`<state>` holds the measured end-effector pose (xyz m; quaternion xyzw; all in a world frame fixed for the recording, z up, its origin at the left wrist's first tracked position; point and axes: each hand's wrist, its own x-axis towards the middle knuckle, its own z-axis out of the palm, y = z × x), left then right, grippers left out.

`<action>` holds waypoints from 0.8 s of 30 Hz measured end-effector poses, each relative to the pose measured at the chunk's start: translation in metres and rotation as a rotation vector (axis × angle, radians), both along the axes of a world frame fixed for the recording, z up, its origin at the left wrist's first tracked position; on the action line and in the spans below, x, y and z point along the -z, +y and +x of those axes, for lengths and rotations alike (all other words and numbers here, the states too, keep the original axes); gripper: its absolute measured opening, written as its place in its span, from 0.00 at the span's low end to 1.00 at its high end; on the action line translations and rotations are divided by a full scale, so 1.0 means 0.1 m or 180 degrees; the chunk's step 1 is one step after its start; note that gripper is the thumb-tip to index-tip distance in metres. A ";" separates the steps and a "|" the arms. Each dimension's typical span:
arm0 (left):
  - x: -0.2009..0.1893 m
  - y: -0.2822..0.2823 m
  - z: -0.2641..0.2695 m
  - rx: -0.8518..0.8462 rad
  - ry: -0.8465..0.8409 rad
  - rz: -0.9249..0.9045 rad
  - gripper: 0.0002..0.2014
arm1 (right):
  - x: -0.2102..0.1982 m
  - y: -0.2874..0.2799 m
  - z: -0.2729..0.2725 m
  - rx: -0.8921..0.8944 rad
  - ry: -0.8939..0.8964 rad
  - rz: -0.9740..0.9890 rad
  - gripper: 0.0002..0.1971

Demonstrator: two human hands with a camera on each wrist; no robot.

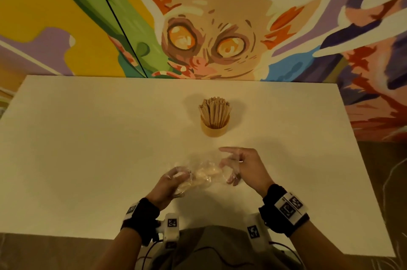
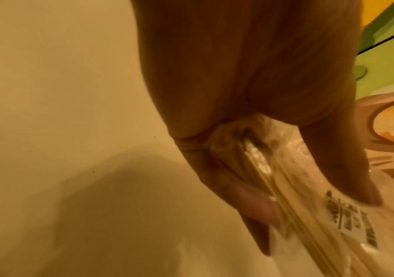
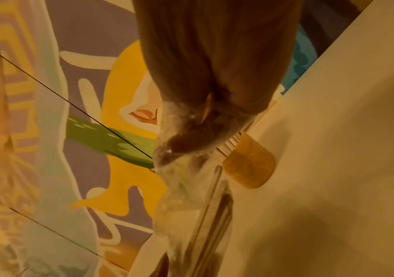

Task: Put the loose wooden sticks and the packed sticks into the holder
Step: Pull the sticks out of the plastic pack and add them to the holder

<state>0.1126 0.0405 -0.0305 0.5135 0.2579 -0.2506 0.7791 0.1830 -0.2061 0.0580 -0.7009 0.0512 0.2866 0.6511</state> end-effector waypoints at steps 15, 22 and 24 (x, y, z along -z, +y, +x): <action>-0.20 -0.06 0.14 -0.0132 -0.0568 0.0522 0.06 | 0.29 -0.11 -0.15 0.0337 -0.0264 -0.0111 0.15; -0.27 -0.14 0.15 -0.0088 -0.0731 0.0565 0.06 | 0.30 -0.21 -0.14 0.0267 -0.0256 -0.0369 0.14; -0.28 -0.13 0.16 -0.0094 -0.0756 0.0574 0.10 | 0.30 -0.27 -0.13 0.0272 -0.0218 -0.0483 0.14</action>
